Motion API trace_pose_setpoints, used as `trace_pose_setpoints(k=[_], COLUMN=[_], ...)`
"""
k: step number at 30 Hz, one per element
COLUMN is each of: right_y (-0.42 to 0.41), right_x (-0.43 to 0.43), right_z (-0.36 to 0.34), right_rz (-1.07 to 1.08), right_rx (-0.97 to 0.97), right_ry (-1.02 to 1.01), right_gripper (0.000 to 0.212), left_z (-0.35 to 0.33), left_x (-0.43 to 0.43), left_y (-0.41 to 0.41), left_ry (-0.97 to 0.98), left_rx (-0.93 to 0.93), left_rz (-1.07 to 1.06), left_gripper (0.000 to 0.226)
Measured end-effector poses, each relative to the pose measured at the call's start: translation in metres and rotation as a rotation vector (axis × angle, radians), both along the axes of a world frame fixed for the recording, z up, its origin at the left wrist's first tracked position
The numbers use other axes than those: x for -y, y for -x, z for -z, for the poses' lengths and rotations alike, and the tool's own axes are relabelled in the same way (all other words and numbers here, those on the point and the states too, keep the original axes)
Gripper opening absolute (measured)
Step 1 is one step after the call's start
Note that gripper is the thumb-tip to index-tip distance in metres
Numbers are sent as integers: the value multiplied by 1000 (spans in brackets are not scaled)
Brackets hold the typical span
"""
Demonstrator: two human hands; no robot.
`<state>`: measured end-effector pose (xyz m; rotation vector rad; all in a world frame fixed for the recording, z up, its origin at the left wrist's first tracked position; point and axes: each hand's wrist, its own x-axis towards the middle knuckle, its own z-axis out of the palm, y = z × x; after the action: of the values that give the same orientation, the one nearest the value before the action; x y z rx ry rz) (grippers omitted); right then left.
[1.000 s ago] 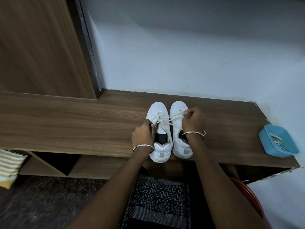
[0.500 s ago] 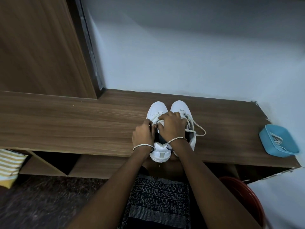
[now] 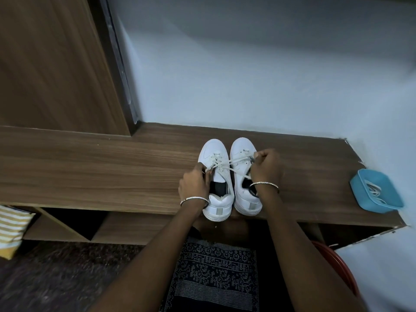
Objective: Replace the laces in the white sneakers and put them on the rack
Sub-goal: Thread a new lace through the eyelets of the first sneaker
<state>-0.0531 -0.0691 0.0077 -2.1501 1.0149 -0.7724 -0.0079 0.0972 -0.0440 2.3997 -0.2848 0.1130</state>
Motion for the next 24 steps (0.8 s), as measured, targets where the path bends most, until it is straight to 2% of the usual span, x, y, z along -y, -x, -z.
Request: trace_pose_setpoints(k=[3, 5, 6, 8, 10, 12, 16, 19, 24], right_y=[2, 2, 2, -2, -8, -15, -22, -18, -6], right_x=[0, -8, -13, -27, -41, -50, -52, -43, -15], right_z=[0, 0, 1, 2, 4, 7, 6, 4, -3], right_rz=[52, 43, 11, -149, -341, -432, -398, -355, -104], right_rx=[19, -53, -92, -149, -238, -376, -522, -464, -145], right_ry=[-16, 105, 213, 391, 486, 512, 515, 432, 182], right_gripper=[15, 8, 16, 28, 29, 26, 17, 18, 16], left_z=[1, 1, 1, 2, 3, 5, 4, 4, 2], left_x=[1, 1, 1, 0, 0, 0, 0, -1, 0], left_y=[-1, 0, -1, -1, -2, -3, -2, -2, -1], left_ry=[4, 3, -1, -3, -4, -3, -15, -8, -6], left_rx=[-8, -10, -10, -5, 1, 4, 6, 4, 10], left_rz=[-1, -2, -3, -2, 7, 12, 5, 4, 6], left_gripper=[26, 26, 26, 26, 27, 28, 30, 28, 23])
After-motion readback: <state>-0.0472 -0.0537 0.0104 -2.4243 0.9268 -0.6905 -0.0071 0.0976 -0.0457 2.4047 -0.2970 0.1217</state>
